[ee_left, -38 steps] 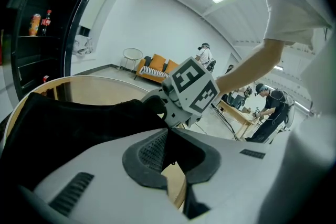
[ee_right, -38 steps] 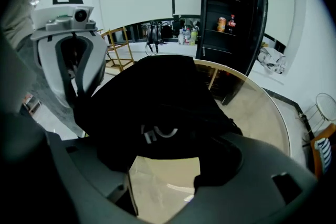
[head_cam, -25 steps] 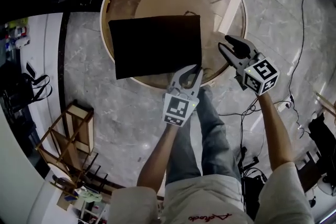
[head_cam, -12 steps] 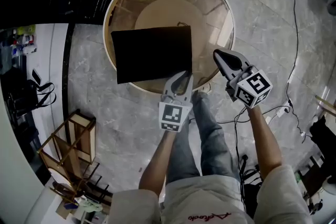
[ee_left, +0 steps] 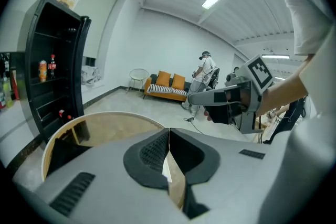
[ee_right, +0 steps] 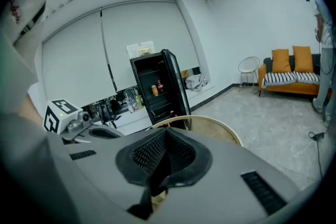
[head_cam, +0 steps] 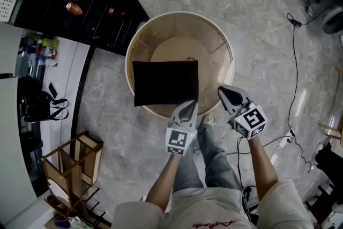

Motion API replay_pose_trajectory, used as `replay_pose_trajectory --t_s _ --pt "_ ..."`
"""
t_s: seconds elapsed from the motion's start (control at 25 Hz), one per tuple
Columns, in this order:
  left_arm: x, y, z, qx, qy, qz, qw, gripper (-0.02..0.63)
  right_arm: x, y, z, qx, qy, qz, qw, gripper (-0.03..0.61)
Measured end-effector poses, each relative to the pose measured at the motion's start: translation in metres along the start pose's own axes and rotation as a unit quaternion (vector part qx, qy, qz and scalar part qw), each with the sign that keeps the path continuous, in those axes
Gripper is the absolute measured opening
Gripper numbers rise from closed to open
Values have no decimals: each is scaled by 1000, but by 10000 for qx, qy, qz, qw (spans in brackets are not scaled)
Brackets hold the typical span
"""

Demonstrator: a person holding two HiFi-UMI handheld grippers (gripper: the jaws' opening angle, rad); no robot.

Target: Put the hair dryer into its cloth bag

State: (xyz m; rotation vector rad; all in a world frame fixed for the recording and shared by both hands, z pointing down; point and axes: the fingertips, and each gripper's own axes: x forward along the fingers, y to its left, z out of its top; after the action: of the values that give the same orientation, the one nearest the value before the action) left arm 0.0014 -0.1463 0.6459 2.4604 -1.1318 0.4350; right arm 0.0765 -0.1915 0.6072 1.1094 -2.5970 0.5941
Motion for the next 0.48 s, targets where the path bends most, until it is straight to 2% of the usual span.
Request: replay_pose_trajectory --t_s 0.2,0.48 --pt "-29 -6 65 27 -429 71 9991 32 -27 21 52 -488 -195 -238 9983 29" --pt "-67 -22 132 99 -750 173 9970 32 -65 41 113 -928 -457 -545 9931 29"
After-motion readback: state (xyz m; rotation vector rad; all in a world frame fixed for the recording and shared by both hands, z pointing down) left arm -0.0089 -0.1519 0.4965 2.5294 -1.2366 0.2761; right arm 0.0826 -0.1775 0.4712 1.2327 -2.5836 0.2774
